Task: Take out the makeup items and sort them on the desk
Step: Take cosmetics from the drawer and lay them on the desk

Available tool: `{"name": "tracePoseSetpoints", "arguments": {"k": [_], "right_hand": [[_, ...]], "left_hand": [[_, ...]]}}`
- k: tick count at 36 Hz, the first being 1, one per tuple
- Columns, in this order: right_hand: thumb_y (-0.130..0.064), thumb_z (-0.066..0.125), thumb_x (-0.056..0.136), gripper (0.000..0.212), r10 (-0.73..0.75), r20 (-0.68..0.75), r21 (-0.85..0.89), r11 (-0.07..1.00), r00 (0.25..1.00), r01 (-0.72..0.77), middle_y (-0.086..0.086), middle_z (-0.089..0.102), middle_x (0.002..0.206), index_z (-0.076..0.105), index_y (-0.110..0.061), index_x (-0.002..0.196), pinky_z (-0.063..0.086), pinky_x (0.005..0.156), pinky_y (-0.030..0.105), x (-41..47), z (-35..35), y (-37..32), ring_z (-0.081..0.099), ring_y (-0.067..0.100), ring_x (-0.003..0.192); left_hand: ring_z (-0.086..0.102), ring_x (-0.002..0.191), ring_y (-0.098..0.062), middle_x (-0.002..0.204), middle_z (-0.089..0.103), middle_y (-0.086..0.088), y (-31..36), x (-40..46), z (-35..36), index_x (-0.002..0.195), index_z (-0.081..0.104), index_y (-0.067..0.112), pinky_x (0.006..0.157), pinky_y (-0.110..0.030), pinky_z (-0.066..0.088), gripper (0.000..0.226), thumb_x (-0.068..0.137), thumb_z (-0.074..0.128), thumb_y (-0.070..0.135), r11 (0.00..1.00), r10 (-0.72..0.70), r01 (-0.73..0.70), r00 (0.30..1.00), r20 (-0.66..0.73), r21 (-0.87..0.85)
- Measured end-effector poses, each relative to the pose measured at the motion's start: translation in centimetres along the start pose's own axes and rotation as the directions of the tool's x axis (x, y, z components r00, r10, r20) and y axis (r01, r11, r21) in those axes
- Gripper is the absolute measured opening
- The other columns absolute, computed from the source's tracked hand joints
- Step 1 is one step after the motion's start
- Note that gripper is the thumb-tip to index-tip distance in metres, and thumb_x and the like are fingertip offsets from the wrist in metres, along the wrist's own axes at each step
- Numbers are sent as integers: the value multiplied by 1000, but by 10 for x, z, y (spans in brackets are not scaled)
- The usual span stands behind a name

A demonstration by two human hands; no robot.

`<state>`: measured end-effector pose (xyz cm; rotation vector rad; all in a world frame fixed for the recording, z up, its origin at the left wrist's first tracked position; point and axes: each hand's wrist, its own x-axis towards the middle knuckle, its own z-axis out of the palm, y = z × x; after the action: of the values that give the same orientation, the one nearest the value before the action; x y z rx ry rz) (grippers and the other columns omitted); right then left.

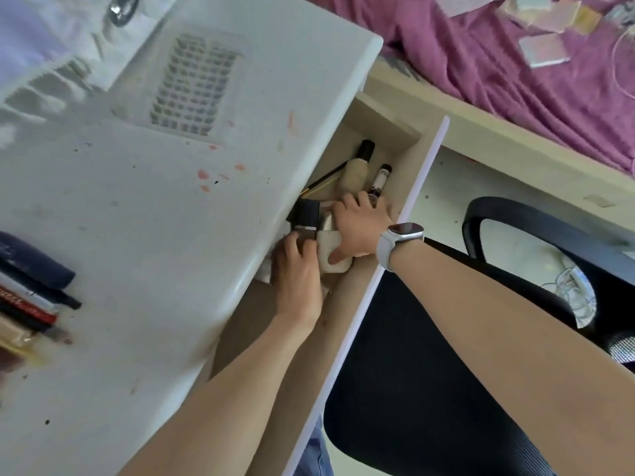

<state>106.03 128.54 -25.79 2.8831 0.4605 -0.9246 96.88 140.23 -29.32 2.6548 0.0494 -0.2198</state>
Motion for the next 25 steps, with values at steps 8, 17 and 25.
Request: {"name": "tracePoseSetpoints", "arguments": {"k": [8, 17, 25], "right_hand": [[-44, 76, 68, 67, -128, -92, 78, 988, 987, 135, 6, 50, 119, 42, -11, 115, 33, 91, 43, -9, -8, 3, 40, 25, 113], [-26, 71, 79, 48, -175, 11, 535, 833, 985, 142, 0, 53, 103, 43, -20, 118, 43, 76, 32, -28, -15, 14, 51, 19, 90], [-28, 52, 95, 18, 80, -121, 989, 96, 989, 113, -4, 56, 105, 51, -29, 112, 50, 86, 33, -59, -38, 16, 55, 20, 102]], "left_hand": [[30, 133, -37, 145, 36, -17, -2, -4, 2, 145, 26, 10, 104, -57, 33, 79, 78, 67, 0, 971, -130, 139, 990, 59, -196], [43, 124, -19, 137, 43, -1, 3, -23, -23, 144, 28, 25, 102, -38, 43, 82, 74, 66, 4, 698, -291, 405, 914, 283, -591], [54, 109, -2, 124, 53, 12, 23, -54, -81, 135, 32, 38, 72, -8, 47, 73, 81, 60, -2, 366, -184, 496, 868, 462, -787]]}}
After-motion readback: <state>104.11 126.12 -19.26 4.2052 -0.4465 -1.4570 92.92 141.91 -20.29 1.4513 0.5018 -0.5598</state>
